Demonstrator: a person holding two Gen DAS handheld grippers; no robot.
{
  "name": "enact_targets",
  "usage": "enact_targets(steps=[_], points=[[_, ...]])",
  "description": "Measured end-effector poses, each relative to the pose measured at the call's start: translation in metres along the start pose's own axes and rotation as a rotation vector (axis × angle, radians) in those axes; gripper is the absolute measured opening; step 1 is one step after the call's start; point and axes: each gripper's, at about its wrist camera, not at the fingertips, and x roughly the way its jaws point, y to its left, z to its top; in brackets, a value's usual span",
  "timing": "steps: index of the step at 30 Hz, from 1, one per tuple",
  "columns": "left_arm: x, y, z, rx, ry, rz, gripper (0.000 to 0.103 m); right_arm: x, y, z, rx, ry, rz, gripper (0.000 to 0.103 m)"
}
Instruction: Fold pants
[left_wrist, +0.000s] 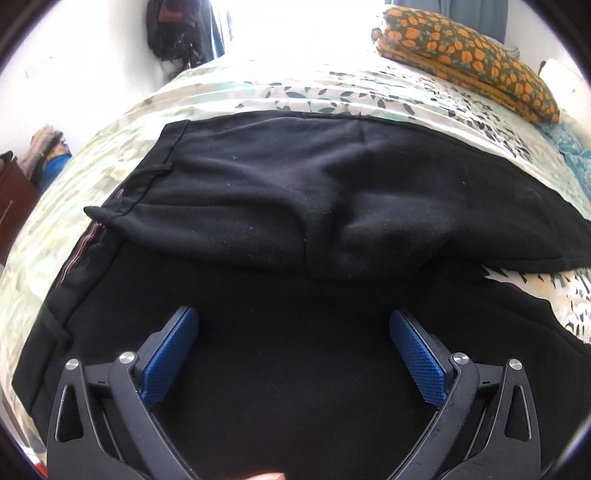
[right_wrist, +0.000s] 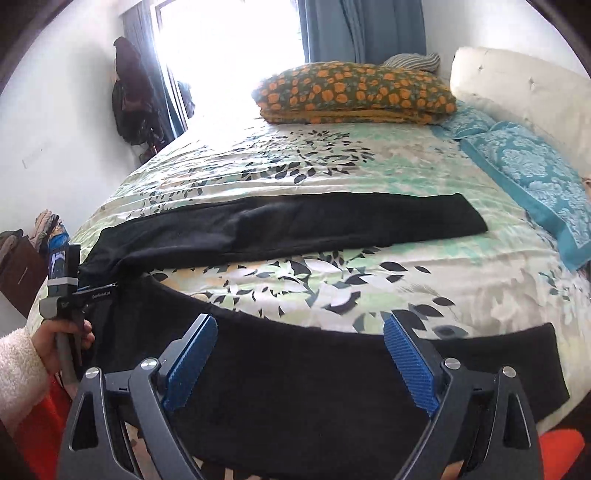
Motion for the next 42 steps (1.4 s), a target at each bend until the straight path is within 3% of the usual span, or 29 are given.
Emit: enact_targets(steps=[2, 4, 10, 24, 42], points=[[0.001, 0.0, 0.0, 0.0, 0.002, 0.001, 0.103, -0.012, 0.003, -0.014, -0.03, -0.007, -0.033, 0.094], [0.001, -0.001, 0.001, 0.003, 0.001, 0.005, 0.103, -0.017, 0.008, -0.017, -0.055, -0.002, -0.011, 0.094], [0.004, 0.001, 0.001, 0.0, 0.003, 0.002, 0.103, -0.035, 0.031, -0.018, -0.13, -0.102, -0.016, 0.095], [0.004, 0.001, 0.001, 0.0, 0.003, 0.002, 0.103, -0.049, 0.066, -0.044, -0.25, -0.138, -0.002, 0.095], [0.004, 0.001, 0.001, 0.0, 0.003, 0.002, 0.103, -0.049, 0.058, -0.05, -0.207, -0.109, 0.013, 0.095]])
